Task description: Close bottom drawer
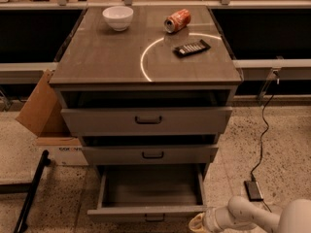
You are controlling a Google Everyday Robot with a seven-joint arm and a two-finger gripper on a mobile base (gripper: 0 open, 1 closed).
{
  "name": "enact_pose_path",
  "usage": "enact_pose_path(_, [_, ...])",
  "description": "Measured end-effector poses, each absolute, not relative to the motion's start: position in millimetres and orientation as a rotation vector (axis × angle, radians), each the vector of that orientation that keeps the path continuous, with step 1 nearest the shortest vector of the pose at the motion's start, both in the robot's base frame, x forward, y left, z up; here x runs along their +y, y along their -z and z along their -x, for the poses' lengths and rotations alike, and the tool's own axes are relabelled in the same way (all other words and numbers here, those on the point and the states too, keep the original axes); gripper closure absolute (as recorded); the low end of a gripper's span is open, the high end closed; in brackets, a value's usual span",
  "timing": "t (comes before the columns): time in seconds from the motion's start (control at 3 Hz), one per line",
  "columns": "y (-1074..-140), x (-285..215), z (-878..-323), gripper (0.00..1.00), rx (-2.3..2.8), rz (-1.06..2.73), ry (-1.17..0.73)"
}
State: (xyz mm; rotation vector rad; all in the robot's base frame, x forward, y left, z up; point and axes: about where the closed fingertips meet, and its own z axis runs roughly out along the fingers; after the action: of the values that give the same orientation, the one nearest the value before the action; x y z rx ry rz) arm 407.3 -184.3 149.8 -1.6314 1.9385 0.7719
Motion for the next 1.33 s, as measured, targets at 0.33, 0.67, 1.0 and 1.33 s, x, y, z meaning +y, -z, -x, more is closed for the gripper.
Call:
enact_pose_path(0.33, [-150,-186,-430,1.0,1.934,1.601,-0.749])
enact_pose_path(0.67, [-155,-192,-469,1.0,1.923,1.544,-0.718])
enact_pose_path(1.0, [-155,-192,-469,1.0,1.923,1.544,-0.718])
enact_pose_path(1.33, [-151,-191,-477,1.0,1.931,1.517,-0.73])
